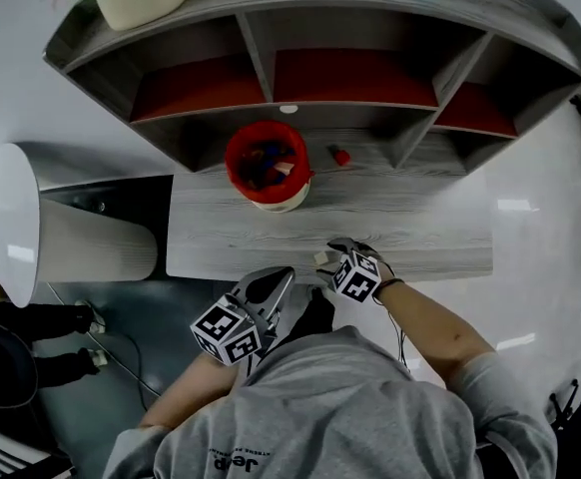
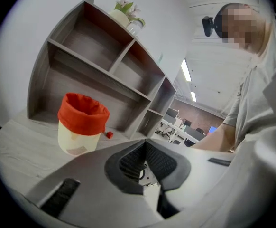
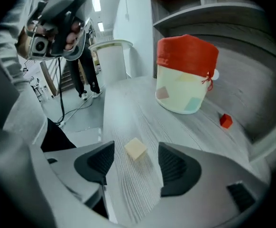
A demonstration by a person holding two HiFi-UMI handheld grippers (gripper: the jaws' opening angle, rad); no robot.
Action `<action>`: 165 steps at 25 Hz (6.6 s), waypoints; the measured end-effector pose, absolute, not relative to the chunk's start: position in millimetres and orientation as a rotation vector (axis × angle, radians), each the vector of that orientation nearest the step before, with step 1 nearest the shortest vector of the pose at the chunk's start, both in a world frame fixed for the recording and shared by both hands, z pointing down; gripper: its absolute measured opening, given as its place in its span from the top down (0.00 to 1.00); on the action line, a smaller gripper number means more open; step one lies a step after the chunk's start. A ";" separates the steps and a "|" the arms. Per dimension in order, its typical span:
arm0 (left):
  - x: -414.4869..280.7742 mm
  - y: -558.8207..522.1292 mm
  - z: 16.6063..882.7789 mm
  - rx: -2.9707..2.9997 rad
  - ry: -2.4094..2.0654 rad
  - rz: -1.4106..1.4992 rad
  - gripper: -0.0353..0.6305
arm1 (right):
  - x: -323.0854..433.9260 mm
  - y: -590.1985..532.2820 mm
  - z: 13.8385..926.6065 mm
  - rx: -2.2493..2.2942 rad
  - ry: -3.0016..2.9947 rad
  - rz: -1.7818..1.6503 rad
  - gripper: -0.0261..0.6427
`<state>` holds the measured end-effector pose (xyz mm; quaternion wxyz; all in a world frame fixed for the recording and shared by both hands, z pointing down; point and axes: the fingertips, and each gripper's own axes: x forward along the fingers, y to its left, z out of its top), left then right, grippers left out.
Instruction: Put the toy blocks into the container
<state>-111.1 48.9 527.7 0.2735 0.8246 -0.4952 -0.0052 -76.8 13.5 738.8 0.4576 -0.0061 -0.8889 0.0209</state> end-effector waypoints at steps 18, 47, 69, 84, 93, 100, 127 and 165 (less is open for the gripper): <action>-157.9 66.4 512.3 2.174 -1.486 -0.078 0.93 | -118.6 -46.6 616.7 0.143 -2.434 0.023 0.64; -222.5 -16.2 460.5 2.258 -1.646 -0.101 0.93 | -238.6 -128.9 498.2 0.188 -2.536 -0.189 0.35; -183.1 -90.5 472.3 2.319 -1.301 -0.096 0.93 | -89.3 -239.7 619.1 0.433 -2.221 0.131 0.47; -193.6 -62.1 514.5 2.082 -1.518 -0.037 0.93 | -124.8 -265.7 763.9 0.464 -2.081 0.240 0.60; -148.0 -60.6 511.7 2.004 -1.640 -0.068 0.93 | -113.8 -228.8 685.4 0.247 -2.246 0.166 0.73; -130.8 -66.0 471.6 2.006 -1.778 -0.142 0.93 | -131.0 -180.6 545.3 0.013 -2.462 0.086 0.73; -221.6 -19.0 423.1 1.907 -2.042 -0.228 0.93 | -242.6 -129.2 498.3 -0.223 -2.495 -0.105 0.44; -24.4 -165.2 389.4 2.345 -1.523 -0.178 0.93 | 79.1 -224.7 416.8 0.174 -2.895 0.292 0.95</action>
